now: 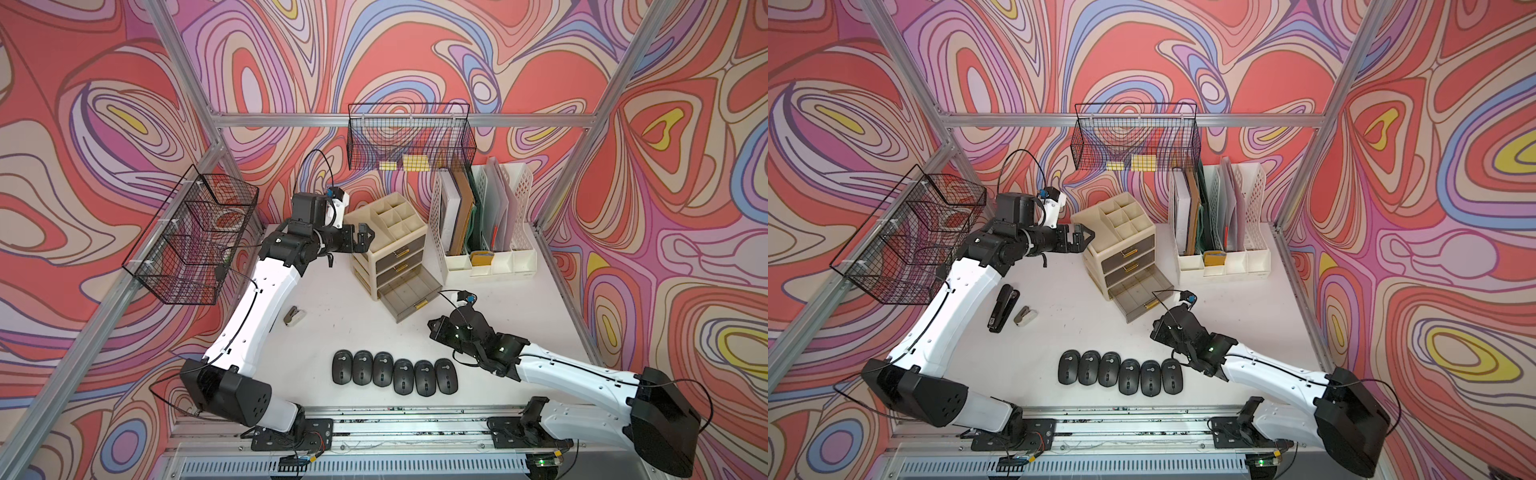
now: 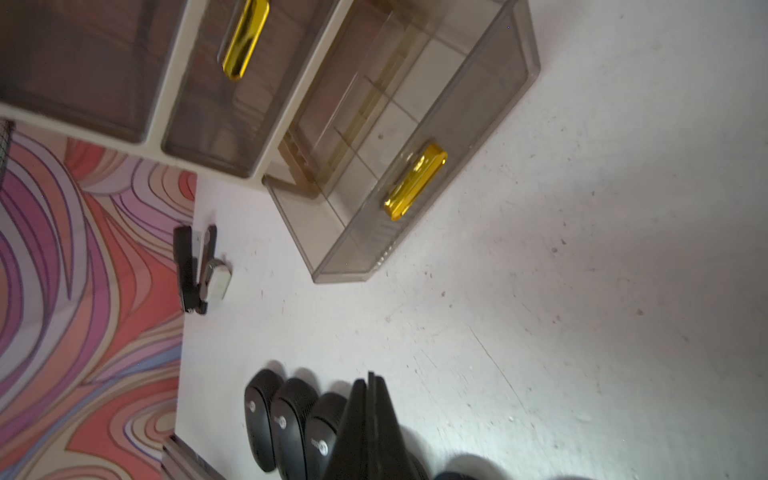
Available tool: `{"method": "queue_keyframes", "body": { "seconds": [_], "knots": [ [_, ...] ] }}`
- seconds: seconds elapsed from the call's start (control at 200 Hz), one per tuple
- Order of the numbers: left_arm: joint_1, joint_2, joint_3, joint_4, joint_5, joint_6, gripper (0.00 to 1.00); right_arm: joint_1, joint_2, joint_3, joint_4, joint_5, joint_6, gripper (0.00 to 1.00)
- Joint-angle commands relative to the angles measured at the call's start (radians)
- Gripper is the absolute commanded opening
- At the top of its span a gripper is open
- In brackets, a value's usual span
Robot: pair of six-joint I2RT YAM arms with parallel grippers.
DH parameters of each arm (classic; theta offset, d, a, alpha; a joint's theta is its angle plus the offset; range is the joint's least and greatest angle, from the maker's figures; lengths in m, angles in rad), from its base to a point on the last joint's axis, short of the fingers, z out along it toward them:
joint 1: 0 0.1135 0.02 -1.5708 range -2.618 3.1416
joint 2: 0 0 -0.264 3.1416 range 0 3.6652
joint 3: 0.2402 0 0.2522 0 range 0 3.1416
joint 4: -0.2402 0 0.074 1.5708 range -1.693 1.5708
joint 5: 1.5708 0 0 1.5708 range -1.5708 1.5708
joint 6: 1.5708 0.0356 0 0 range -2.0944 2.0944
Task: Take the mice out of the drawer
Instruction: Close the drawer in the storage box.
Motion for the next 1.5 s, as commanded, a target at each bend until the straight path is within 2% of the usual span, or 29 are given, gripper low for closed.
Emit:
{"method": "queue_keyframes", "body": {
  "seconds": [0.0,0.105,0.195,0.441,0.616,1.076,1.497],
  "knots": [
    [0.036,0.057,0.056,0.061,0.008,-0.026,0.99,-0.034,0.035,-0.043,0.137,-0.002,0.040,0.00],
    [0.044,0.116,0.108,0.072,-0.046,0.008,0.99,-0.069,0.076,-0.081,0.220,-0.025,0.070,0.00],
    [0.068,0.162,0.137,0.087,-0.045,0.007,0.99,-0.100,0.121,-0.102,0.269,-0.048,0.088,0.00],
    [0.085,0.188,0.068,0.200,-0.022,0.057,0.99,-0.143,0.263,-0.074,0.366,-0.091,0.061,0.00],
    [0.103,0.195,0.032,0.241,0.039,0.038,0.99,-0.174,0.392,-0.034,0.450,-0.131,0.058,0.00],
    [0.120,0.177,-0.025,0.284,0.141,0.012,0.99,-0.201,0.579,0.165,0.433,-0.187,-0.008,0.00],
    [0.120,0.172,-0.029,0.281,0.148,0.013,0.99,-0.219,0.726,0.358,0.408,-0.223,-0.042,0.00]
  ]
}}
